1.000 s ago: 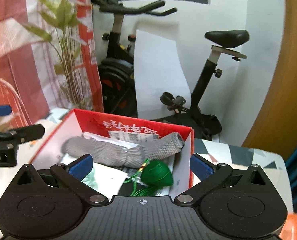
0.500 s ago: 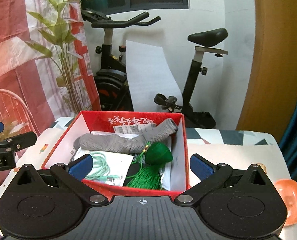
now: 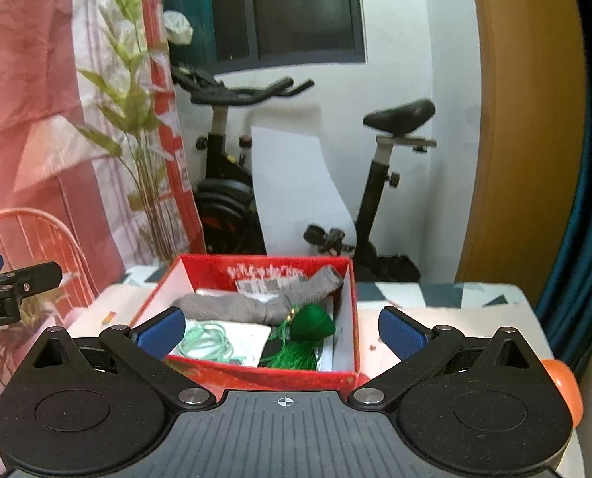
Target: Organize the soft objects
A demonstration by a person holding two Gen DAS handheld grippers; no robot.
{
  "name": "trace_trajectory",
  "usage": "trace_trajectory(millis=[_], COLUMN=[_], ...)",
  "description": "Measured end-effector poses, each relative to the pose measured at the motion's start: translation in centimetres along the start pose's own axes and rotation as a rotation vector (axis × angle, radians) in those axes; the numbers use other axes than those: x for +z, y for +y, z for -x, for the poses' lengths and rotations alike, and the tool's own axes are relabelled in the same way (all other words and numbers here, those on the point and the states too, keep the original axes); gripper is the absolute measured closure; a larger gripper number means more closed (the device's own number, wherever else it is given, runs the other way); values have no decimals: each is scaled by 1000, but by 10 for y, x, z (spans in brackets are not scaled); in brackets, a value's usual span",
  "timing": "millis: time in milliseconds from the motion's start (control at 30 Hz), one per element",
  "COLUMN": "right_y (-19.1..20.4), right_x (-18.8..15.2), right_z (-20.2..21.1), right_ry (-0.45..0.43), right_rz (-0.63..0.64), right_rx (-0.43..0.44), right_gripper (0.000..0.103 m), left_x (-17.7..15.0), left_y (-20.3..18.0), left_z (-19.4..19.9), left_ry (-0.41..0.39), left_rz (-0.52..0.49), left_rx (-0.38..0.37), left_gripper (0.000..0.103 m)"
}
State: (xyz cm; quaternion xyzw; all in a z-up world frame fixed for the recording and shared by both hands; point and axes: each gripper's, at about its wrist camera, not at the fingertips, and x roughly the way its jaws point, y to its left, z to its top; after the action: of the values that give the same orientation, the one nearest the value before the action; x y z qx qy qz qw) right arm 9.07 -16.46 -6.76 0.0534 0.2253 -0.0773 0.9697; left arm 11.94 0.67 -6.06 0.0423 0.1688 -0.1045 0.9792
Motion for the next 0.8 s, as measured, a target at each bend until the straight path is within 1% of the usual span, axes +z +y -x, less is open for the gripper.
trace_trajectory(millis=[300,467,800], right_y=[10,15,17], right_x=[31,47,66], right_z=[52,81,121], right_ry=[-95,-158,-242], right_rz=[33,53,59], right_rx=[-30,-52,-74], right_gripper=[0,0,0], left_x=[29,42,65], left_y=[-4,-7,-10], left_z=[44,65,97], left_ry=[-90,-136,-215], left_rz=[-12,-18,-26], left_rx=[-6,5,31], left_gripper=[0,0,0])
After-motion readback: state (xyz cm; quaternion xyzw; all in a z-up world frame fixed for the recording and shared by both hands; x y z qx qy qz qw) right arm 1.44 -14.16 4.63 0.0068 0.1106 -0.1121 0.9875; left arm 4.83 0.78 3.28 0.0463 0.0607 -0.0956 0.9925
